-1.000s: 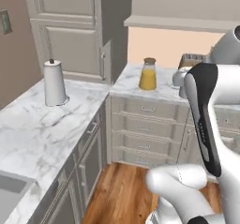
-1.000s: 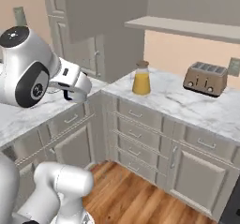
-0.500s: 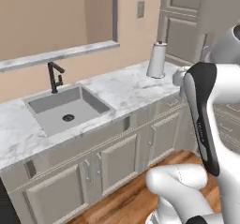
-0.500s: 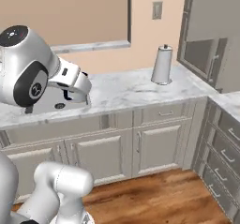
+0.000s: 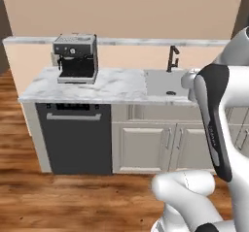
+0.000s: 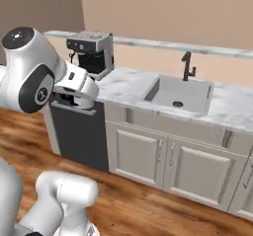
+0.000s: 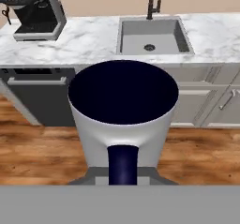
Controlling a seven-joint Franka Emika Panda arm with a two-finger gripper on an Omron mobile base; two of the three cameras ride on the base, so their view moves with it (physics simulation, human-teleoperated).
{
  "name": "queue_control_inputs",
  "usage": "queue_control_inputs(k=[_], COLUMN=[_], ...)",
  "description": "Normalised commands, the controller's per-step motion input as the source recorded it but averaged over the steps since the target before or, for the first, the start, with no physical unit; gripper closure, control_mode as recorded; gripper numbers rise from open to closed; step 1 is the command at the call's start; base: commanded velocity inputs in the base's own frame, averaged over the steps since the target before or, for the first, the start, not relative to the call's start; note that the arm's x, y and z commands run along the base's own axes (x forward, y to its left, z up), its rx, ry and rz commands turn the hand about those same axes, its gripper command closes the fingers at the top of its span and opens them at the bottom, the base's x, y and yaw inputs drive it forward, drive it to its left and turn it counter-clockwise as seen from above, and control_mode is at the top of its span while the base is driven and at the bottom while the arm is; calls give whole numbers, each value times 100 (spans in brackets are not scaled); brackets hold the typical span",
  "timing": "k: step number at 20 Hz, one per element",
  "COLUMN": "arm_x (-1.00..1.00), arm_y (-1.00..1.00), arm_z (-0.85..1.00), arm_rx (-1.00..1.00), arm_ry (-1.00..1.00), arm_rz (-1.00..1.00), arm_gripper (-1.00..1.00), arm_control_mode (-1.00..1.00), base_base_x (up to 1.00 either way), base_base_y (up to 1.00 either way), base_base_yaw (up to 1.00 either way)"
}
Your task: There is a tray on the dining counter. Grab the cup, mug, and pitcher and place them on the tray. The pitcher may be placed next to the tray if it cannot fit the tray.
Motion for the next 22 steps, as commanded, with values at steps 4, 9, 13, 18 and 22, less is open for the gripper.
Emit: queue_control_inputs(k=[4, 9, 13, 18, 22], arm_x=[0, 0, 0, 0, 0], arm_y=[0, 0, 0, 0, 0], arm_z=[0, 0, 0, 0, 0], arm_rx=[0, 0, 0, 0, 0], arm_ry=[0, 0, 0, 0, 0], arm_rz=[0, 0, 0, 0, 0], arm_gripper=[100, 100, 100, 100, 100], arm_control_mode=[100, 100, 100, 100, 100], base_base_x=[-37, 23, 55, 66, 68], base_base_y=[100, 100, 100, 100, 100], base_base_yaw=[71, 8, 0, -5, -10])
